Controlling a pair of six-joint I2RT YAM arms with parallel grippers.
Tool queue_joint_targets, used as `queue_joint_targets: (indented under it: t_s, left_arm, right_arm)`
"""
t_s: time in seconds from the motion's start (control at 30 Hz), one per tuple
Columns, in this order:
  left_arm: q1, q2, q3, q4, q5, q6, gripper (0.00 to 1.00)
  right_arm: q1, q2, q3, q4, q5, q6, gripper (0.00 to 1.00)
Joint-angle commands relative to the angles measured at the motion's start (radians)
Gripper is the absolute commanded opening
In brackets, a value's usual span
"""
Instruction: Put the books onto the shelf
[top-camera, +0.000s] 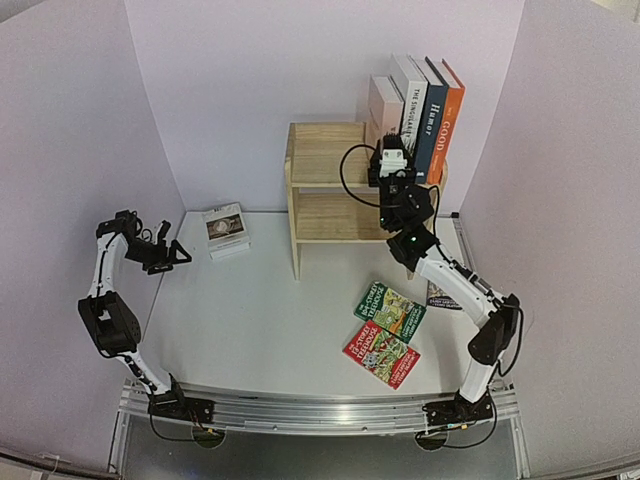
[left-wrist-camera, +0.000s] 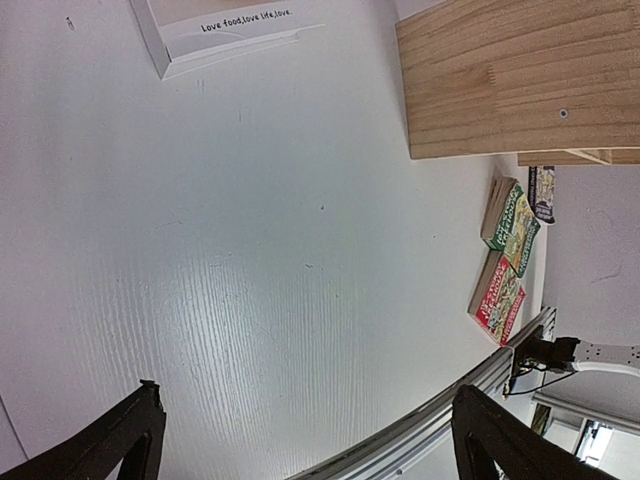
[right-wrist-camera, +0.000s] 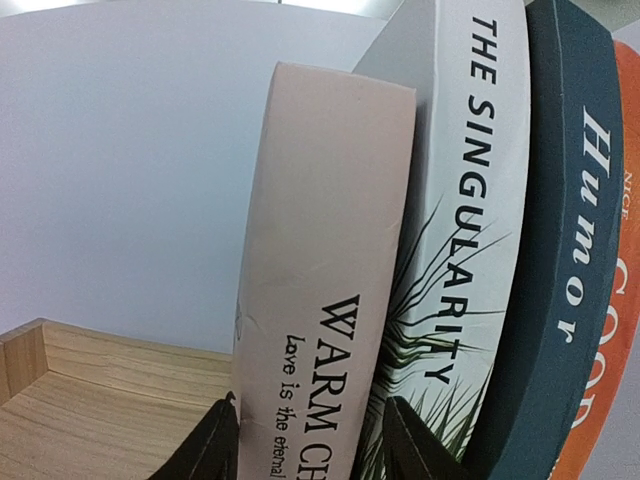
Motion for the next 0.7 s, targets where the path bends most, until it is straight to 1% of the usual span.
queue_joint_targets:
  t_s: [0.0, 0.13, 0.33, 0.5, 0.67]
  left_arm:
    - [0.001, -0.041, -0.007, -0.100, 0.026, 0.017, 1.00]
    - [0.002, -0.039, -0.007, -0.100, 0.027, 0.015, 1.00]
    - [0.002, -0.037, -0.009, -0.098, 0.028, 0.016, 1.00]
    - [0.001, -0.037, -0.012, -0.101, 0.030, 0.018, 1.00]
    - [0.002, -0.035, -0.010, -0.103, 0.034, 0.021, 1.00]
  right_arm:
    - [-0.004, -0.063, -0.022, 0.007, 0.049, -0.009, 0.50]
    - [0.002, -0.075, -0.031, 0.007, 0.043, -0.005, 0.52]
    - [0.026, -0.064, -0.020, 0.009, 0.034, -0.027, 0.60]
    - [0.030, -0.047, 0.011, 0.023, 0.095, -0.021, 0.70]
    - [0.033, -0.044, 0.014, 0.058, 0.144, -0.031, 0.75]
